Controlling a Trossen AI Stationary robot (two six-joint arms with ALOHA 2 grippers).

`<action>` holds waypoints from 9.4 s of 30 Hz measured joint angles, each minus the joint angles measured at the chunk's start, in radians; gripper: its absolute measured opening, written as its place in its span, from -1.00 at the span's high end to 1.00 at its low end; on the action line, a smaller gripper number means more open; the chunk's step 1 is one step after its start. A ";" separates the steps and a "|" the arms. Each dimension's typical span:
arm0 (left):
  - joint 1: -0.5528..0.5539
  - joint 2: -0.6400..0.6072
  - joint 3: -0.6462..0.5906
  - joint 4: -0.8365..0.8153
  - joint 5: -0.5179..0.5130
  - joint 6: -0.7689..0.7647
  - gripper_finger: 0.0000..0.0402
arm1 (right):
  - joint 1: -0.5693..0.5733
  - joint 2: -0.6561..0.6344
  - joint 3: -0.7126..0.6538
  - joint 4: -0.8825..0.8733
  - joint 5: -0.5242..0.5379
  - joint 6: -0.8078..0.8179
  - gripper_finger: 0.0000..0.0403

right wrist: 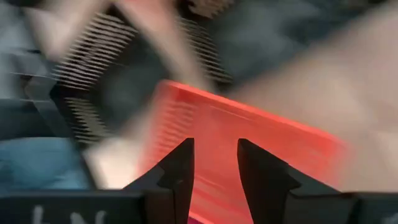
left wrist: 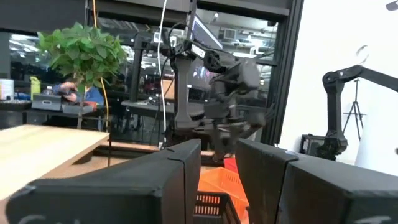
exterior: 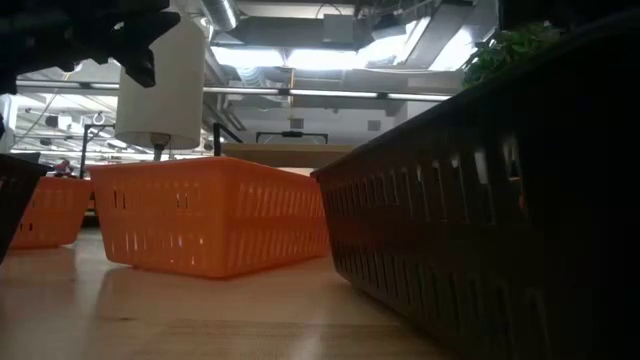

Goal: Stack baskets on shelf by color
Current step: Put the right orange basket on the shelf, then put the top black basket on the shelf

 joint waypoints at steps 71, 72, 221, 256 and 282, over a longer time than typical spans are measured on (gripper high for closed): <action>0.000 0.001 0.000 -0.025 -0.001 -0.011 0.53 | 0.089 0.622 0.475 -0.497 -0.071 0.072 0.98; 0.000 0.000 0.000 -0.026 -0.001 -0.011 0.53 | 0.089 0.622 0.503 -0.559 -0.069 0.071 0.98; 0.000 0.000 0.000 -0.033 -0.009 0.015 0.53 | -0.236 0.505 0.531 -0.352 -0.053 -0.743 0.42; 0.000 0.000 0.000 -0.033 -0.009 0.015 0.53 | -0.171 0.504 0.248 0.064 0.040 -0.475 0.97; 0.000 0.000 0.000 -0.033 -0.009 0.015 0.53 | -0.018 0.504 0.664 -0.604 0.708 -0.312 0.99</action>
